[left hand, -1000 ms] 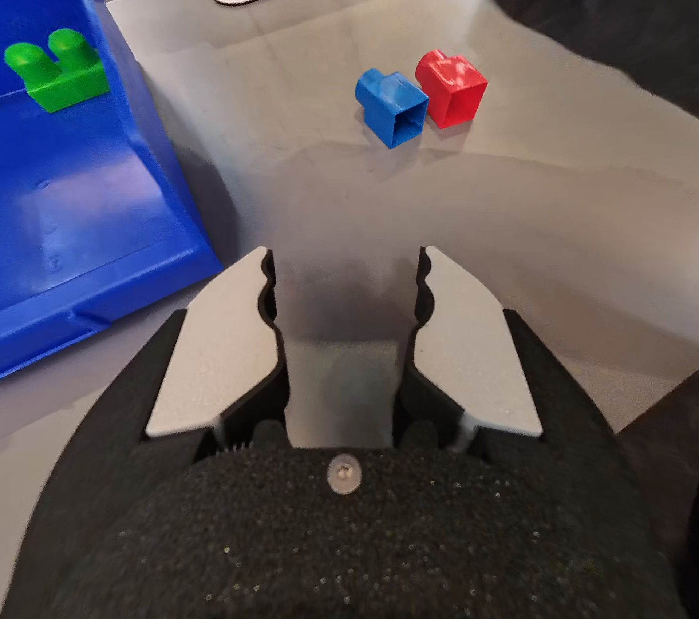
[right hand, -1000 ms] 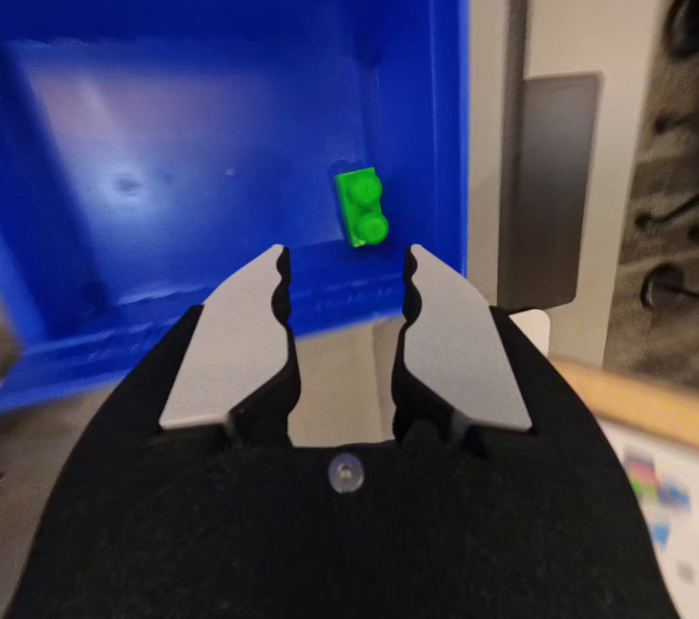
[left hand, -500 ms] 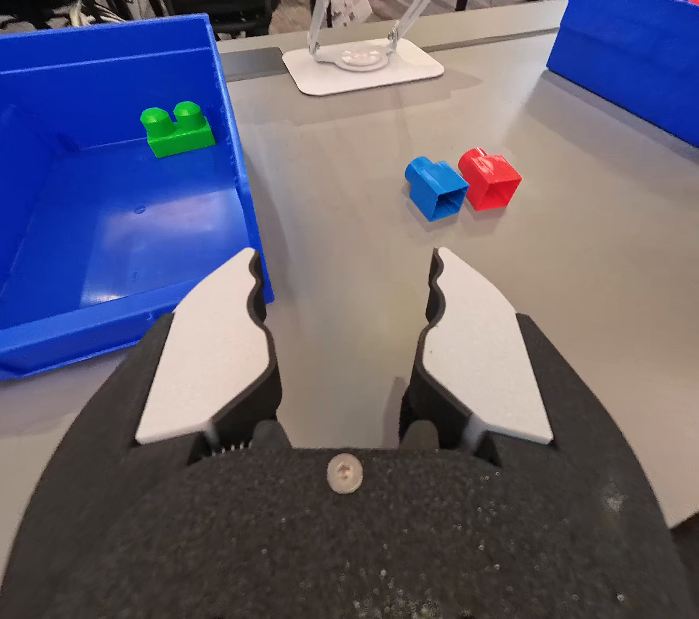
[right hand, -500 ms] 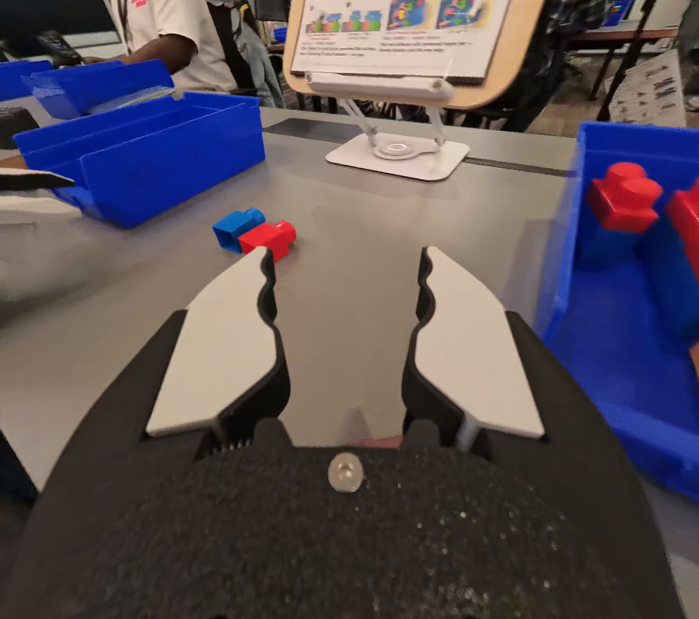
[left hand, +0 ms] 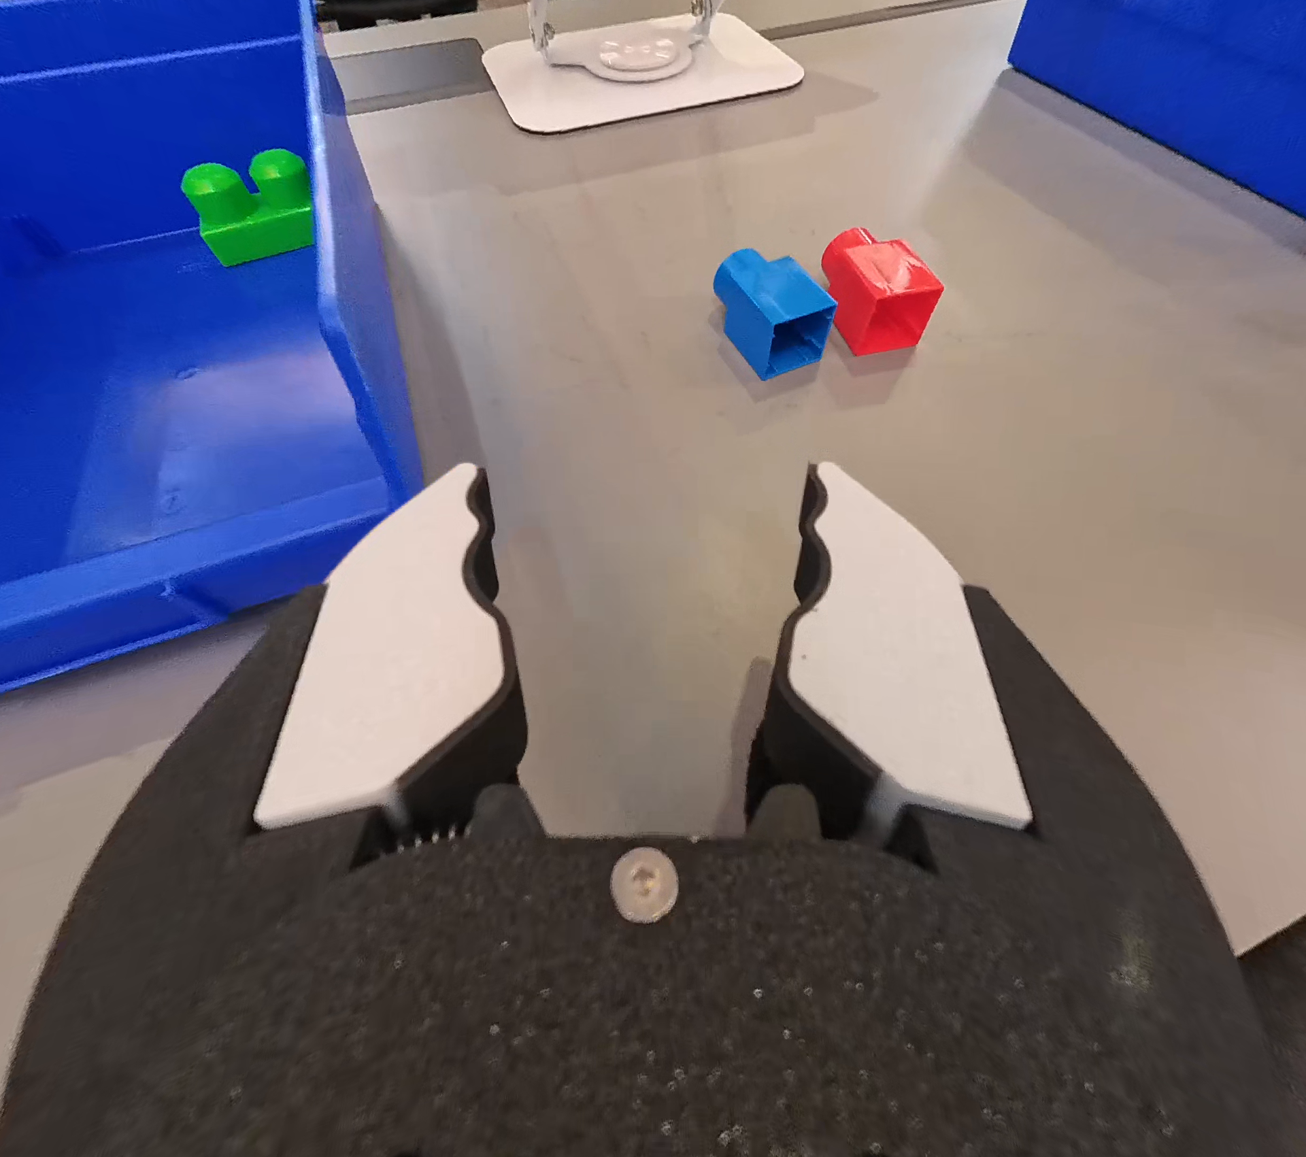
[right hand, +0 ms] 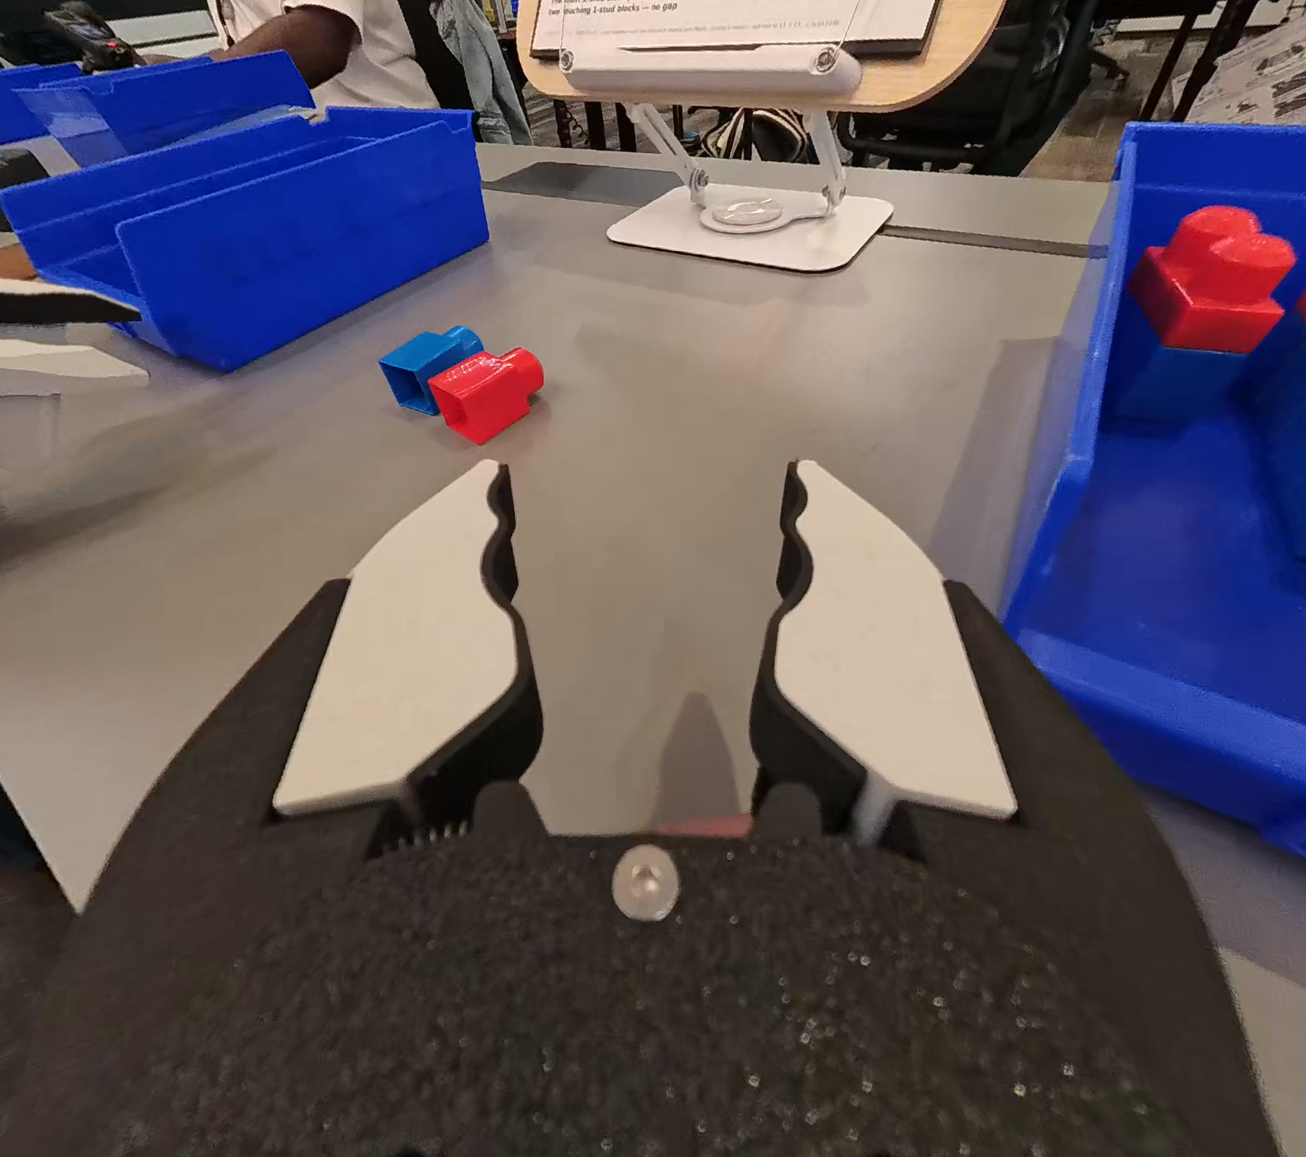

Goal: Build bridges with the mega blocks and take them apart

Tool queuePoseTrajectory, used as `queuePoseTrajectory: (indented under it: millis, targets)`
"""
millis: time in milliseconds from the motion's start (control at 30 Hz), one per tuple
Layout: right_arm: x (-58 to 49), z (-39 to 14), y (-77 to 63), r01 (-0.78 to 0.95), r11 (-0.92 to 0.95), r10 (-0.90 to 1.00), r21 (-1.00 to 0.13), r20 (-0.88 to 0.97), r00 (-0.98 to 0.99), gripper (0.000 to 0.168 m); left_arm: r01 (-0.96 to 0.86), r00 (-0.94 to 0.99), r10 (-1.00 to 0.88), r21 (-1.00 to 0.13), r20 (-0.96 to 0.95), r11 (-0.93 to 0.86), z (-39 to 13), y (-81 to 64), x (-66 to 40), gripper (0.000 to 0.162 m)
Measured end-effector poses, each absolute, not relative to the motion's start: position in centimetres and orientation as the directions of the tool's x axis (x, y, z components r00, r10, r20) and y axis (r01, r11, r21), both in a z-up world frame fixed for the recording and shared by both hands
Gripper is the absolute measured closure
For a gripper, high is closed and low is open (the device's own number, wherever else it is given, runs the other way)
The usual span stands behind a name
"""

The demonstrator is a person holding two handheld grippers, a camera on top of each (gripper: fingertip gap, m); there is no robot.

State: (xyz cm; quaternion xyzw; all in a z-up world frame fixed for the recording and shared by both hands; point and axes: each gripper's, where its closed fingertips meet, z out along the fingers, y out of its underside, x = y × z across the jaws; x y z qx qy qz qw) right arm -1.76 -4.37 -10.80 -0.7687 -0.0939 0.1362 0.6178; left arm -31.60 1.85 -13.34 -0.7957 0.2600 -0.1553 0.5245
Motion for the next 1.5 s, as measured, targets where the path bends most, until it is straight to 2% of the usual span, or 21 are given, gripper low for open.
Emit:
queuePoseTrajectory:
  millis: [200,333,433,533,667,767,967,1000,1033,1133,1200,1300,1400,1500]
  targets:
    - [-1.9,-11.2,-4.3,-0.002,-0.23,0.313,-0.973,-0.076,0.947,0.097,-0.238,0.819,-0.573,-0.911,-0.003,-0.335,-13.1,1.8,-32.0,0.081]
    - [-1.9,-11.2,-4.3,-0.007,-0.23,0.315,-0.973,-0.081,0.946,0.097,-0.102,0.862,-0.496,-0.922,0.106,-0.374,-6.8,4.9,-35.7,0.096]
    - [-2.2,-11.3,-4.2,-0.006,-0.239,0.327,-0.971,-0.087,0.941,0.098,-0.077,0.843,-0.495,-0.865,0.209,-0.495,-3.7,10.3,-37.8,0.092]
    - [-2.4,-11.4,-4.1,0.002,-0.246,0.334,-0.969,-0.083,0.939,0.099,-0.186,0.901,-0.419,-0.767,0.116,-0.614,-6.4,18.2,-39.8,0.091]
    - [-2.6,-11.4,-4.1,0.015,-0.243,0.336,-0.97,-0.069,0.939,0.1,-0.136,0.924,-0.321,-0.606,0.208,-0.784,-11.7,25.7,-39.5,0.085]
    - [-2.6,-11.4,-4.2,0.009,-0.242,0.339,-0.97,-0.076,0.938,0.1,-0.126,0.94,-0.278,-0.557,0.198,-0.821,-14.0,28.8,-38.9,0.083]
    - [-2.6,-11.5,-4.1,-0.011,-0.254,0.349,-0.967,-0.102,0.932,0.101,-0.217,0.956,-0.285,-0.48,0.071,-0.85,-17.4,31.2,-37.4,0.076]
    - [-2.6,-11.5,-4.1,-0.013,-0.255,0.351,-0.967,-0.105,0.93,0.101,-0.222,0.956,-0.286,-0.469,0.07,-0.855,-17.8,31.3,-37.3,0.08]
    - [-2.6,-11.5,-4.1,-0.015,-0.257,0.353,-0.966,-0.108,0.929,0.102,-0.225,0.953,-0.292,-0.464,0.077,-0.857,-18.0,31.3,-37.1,0.093]
    - [-2.6,-11.5,-4.2,-0.02,-0.259,0.358,-0.966,-0.115,0.927,0.102,-0.24,0.957,-0.288,-0.447,0.043,-0.862,-17.8,31.0,-38.3,0.093]
    - [-2.6,-11.5,-4.2,-0.025,-0.259,0.361,-0.965,-0.121,0.925,0.103,-0.246,0.955,-0.294,-0.467,0.031,-0.849,-16.4,30.5,-39.6,0.093]
    - [-2.6,-11.5,-4.2,-0.027,-0.258,0.363,-0.966,-0.123,0.924,0.103,-0.225,0.947,-0.316,-0.602,0.049,-0.767,-10.2,29.1,-40.9,0.093]
    - [-2.7,-11.5,-4.2,-0.017,-0.258,0.365,-0.966,-0.114,0.924,0.103,-0.279,0.887,-0.456,-0.699,0.075,-0.658,-3.6,24.9,-37.5,0.094]
    - [-2.9,-11.6,-4.1,-0.008,-0.263,0.368,-0.965,-0.108,0.923,0.103,-0.434,0.746,-0.661,-0.695,0.078,-0.572,-1.8,19.2,-29.2,0.094]
